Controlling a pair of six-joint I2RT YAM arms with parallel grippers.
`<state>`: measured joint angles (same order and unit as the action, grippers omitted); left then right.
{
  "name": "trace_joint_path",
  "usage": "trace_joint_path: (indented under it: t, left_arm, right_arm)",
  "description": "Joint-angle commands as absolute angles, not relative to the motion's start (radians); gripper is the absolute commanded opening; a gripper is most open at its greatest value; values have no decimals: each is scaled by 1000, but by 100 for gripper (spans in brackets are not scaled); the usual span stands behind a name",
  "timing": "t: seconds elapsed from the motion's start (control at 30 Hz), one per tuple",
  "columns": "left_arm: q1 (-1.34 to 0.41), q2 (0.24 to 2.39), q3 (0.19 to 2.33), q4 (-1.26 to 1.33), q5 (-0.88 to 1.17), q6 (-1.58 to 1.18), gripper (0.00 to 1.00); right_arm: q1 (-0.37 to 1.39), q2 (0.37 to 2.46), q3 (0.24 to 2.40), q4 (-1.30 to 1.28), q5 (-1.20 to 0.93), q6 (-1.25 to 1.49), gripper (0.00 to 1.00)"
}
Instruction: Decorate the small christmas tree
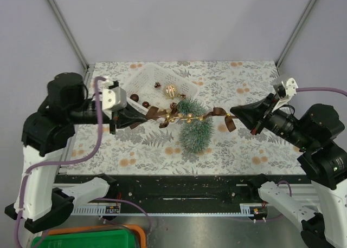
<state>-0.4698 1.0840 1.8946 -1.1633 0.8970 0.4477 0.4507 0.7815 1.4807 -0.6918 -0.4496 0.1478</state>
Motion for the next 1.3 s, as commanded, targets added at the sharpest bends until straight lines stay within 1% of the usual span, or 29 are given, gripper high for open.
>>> trace_joint_path:
  t: [0.0, 0.13, 0.37, 0.53, 0.63, 0.9, 1.13, 1.27]
  left_arm:
    - [-476, 1068, 1702, -1080, 922, 431, 0]
    - [-486, 1046, 1534, -1002, 924, 399, 0]
    - [-505, 1075, 1413, -856, 881, 309, 3]
    - [-531, 1106, 1358, -758, 877, 227, 9]
    - [-551, 1126, 1325, -720, 862, 195, 12]
    - [-603, 1167, 1249, -684, 801, 204, 20]
    - [-612, 1212, 1252, -615, 675, 215, 23]
    - [-612, 1247, 1287, -580, 652, 201, 23]
  right_arm:
    - [448, 715, 1398, -782, -252, 146, 0]
    - [448, 670, 1275, -788, -170, 202, 0]
    - [448, 655, 1094, -727, -56, 255, 0]
    - [448, 689, 1068, -715, 93, 242, 0]
    - [448, 699, 1065, -707, 143, 241, 0]
    - [449, 718, 999, -670, 164, 256, 0]
    - [448, 824, 977, -493, 112, 215, 0]
    - [448, 879, 973, -355, 86, 187, 0]
